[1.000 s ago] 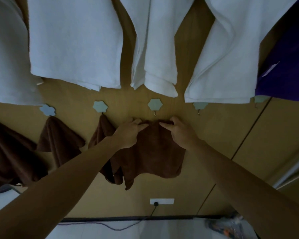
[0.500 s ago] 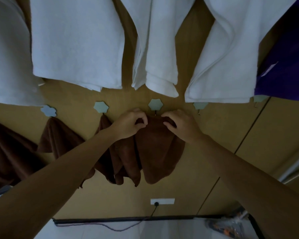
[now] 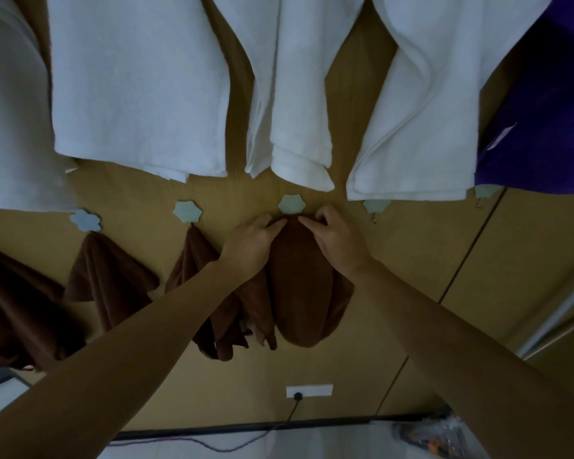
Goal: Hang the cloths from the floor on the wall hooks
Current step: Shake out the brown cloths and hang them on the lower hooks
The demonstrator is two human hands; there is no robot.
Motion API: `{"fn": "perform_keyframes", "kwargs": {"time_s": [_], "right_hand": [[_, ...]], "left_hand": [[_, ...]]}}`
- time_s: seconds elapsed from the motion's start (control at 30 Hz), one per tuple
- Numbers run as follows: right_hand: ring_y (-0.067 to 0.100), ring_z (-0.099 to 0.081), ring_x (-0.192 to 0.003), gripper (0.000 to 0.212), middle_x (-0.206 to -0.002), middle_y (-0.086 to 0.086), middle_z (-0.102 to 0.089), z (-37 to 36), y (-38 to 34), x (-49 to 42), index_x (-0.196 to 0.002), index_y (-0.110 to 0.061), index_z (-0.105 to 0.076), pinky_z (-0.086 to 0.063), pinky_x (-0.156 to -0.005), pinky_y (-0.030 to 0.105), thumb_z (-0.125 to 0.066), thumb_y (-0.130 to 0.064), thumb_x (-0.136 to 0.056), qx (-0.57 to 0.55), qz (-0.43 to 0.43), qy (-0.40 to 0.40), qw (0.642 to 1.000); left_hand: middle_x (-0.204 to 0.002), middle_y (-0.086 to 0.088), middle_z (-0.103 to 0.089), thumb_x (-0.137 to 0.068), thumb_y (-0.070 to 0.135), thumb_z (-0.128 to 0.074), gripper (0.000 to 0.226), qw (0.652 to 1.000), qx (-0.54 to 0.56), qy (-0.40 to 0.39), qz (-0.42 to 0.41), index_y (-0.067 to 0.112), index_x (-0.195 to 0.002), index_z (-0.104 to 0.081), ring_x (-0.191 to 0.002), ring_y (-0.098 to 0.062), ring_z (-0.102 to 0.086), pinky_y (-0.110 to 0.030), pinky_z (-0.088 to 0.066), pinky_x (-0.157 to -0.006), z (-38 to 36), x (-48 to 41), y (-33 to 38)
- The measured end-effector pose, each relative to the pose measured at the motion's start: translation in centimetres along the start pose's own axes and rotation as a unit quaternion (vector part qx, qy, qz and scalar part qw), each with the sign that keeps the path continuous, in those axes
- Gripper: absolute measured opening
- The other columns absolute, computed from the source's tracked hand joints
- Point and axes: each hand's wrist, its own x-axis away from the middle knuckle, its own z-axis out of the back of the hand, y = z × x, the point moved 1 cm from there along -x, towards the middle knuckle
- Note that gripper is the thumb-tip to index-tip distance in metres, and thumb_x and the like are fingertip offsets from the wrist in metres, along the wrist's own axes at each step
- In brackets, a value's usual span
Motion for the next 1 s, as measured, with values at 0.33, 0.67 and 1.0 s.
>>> {"fn": "perform_keyframes", "kwargs": {"time_s": [0.33,0.67,1.0], "right_hand": [[0.022,-0.056,-0.07,0.036,-0.086,0.011,-0.054,-1.9,0.4,1.4,-0.119,-0.009,-0.069,-0.054,-0.059,0.033,-0.046,-0.02,-0.094,-0.044,0.022,-0.02,0.999],[0.027,-0.053,-0.087,0.039,-0.096,0.006,-0.059,-1.4,-1.2,2.1,-0.113,-0.021,-0.072,-0.043,-0.073,0.036,-0.048,-0.025,-0.082,0.072,-0.017,0.004,0.997],[0.021,-0.062,-0.103,0.048,-0.126,0.005,-0.061,-1.6,-2.4,3.1,-0.145,-0.021,-0.038,-0.053,-0.091,0.038,-0.045,-0.013,-0.099,-0.165,-0.163,-0.151,0.961]], "left_hand": [[-0.109,-0.016,-0.057,-0.093,0.003,-0.05,0.036,0.988,0.119,-0.029,0.089,0.007,-0.127,-0.06,-0.098,-0.031,-0.057,-0.042,-0.051,-0.08,-1.0,-0.6,0.8],[-0.101,-0.018,-0.059,-0.083,0.016,-0.039,0.04,0.998,0.04,-0.022,0.049,0.0,-0.107,-0.066,-0.085,-0.034,-0.057,-0.043,-0.054,-0.064,-1.2,-0.1,1.8],[-0.112,0.002,-0.057,-0.095,0.011,-0.048,0.045,0.908,0.344,-0.154,0.182,0.015,-0.138,-0.036,-0.093,-0.006,-0.055,-0.009,-0.039,-0.069,-1.3,0.1,2.8]]}}
